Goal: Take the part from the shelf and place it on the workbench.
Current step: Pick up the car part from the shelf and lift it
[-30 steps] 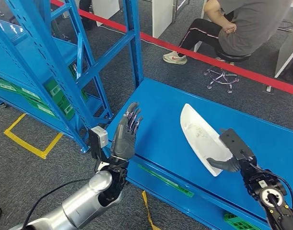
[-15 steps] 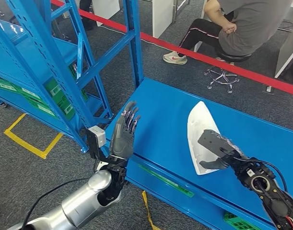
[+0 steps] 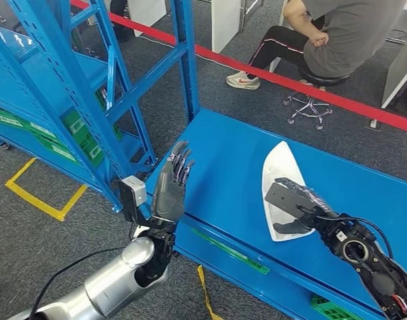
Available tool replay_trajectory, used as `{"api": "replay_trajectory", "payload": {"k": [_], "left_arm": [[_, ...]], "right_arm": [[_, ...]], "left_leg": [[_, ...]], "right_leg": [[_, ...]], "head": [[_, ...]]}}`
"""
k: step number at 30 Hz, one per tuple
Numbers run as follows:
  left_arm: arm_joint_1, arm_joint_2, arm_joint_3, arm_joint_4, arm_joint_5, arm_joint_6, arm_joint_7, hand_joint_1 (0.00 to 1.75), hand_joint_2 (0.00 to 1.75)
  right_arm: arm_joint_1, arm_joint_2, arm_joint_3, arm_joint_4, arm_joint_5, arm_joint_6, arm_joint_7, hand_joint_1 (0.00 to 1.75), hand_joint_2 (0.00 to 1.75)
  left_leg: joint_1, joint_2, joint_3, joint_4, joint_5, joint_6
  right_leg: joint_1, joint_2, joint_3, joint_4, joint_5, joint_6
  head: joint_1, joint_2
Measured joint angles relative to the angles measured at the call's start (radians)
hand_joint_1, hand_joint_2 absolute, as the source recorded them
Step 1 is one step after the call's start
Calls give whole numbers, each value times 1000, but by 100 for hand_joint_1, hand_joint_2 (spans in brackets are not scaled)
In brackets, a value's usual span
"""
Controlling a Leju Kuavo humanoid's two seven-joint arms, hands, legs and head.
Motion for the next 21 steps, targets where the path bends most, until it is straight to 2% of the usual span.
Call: {"api": "replay_trajectory", "payload": {"k": [9, 21], "left_arm": [[3, 2, 0, 0, -15, -8, 0, 0, 0], [10, 9, 0, -7, -24, -9, 4, 0, 0]], "right_arm": [[-33, 0, 7, 4, 55, -12, 1, 0, 175], [-104, 2, -6, -43, 3, 4, 1, 0, 175]], "left_leg": [[0, 0, 0, 0, 0, 0], [0, 0, 0, 0, 0, 0]], "right_leg": [[0, 0, 0, 0, 0, 0], [0, 0, 0, 0, 0, 0]], "head": [[0, 0], [0, 0]]}}
